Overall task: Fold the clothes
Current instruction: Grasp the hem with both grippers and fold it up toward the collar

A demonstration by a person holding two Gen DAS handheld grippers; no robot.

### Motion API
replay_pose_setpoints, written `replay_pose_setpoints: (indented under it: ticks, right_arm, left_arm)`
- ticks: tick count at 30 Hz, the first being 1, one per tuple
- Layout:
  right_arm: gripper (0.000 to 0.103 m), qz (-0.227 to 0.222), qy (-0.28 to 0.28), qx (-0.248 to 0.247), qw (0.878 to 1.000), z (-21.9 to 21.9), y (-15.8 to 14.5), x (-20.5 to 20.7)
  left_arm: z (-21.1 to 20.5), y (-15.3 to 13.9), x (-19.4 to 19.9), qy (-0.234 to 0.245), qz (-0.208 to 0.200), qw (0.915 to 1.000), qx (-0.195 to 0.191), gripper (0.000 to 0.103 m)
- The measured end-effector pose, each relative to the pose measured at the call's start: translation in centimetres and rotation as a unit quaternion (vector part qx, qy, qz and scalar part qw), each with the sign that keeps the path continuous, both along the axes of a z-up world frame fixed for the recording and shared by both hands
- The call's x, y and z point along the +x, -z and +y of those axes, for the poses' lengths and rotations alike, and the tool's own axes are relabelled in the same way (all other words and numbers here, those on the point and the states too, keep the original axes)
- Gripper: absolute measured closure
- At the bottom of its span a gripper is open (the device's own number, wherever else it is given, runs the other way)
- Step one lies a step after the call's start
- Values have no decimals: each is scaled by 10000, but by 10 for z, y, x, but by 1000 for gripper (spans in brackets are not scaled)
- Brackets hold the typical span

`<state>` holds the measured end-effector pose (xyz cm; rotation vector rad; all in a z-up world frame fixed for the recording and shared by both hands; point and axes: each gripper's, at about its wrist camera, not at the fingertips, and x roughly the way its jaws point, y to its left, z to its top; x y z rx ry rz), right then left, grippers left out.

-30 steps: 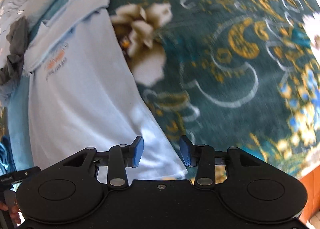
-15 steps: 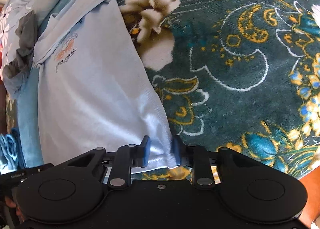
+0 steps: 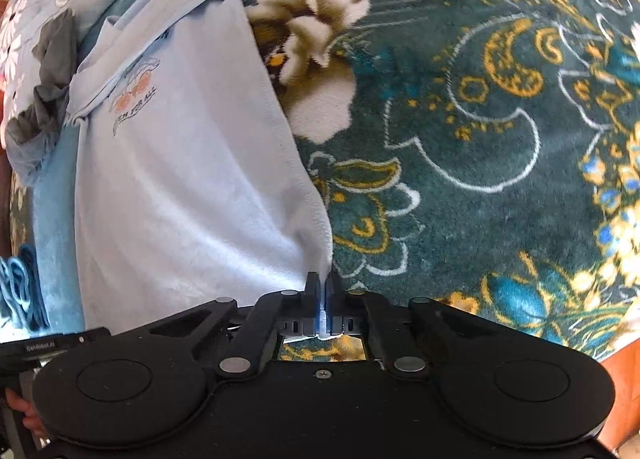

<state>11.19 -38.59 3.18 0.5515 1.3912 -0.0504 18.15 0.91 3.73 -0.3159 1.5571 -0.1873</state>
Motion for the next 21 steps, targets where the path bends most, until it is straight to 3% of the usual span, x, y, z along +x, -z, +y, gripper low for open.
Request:
replay_pose_setpoints:
  ticks: [8, 14, 17, 21]
  right_arm:
    - [100, -461, -82, 135, 9988, -6, -30, 14]
    - [100, -1011, 109, 351, 9942, -16, -55, 37]
    - [100, -1071, 4, 330, 9937, -15, -59, 52]
    - [100, -960, 0, 311, 9949, -15, -57, 52]
  left_arm:
    - [9, -36, 5, -147, -699, 9972, -209, 99]
    - [20, -67, 15, -273, -1338, 9897, -432, 99]
    - [1, -62, 28, -108, -1268, 9909, -439, 99]
    - [-11, -46, 18, 89, -844, 9960, -274, 98]
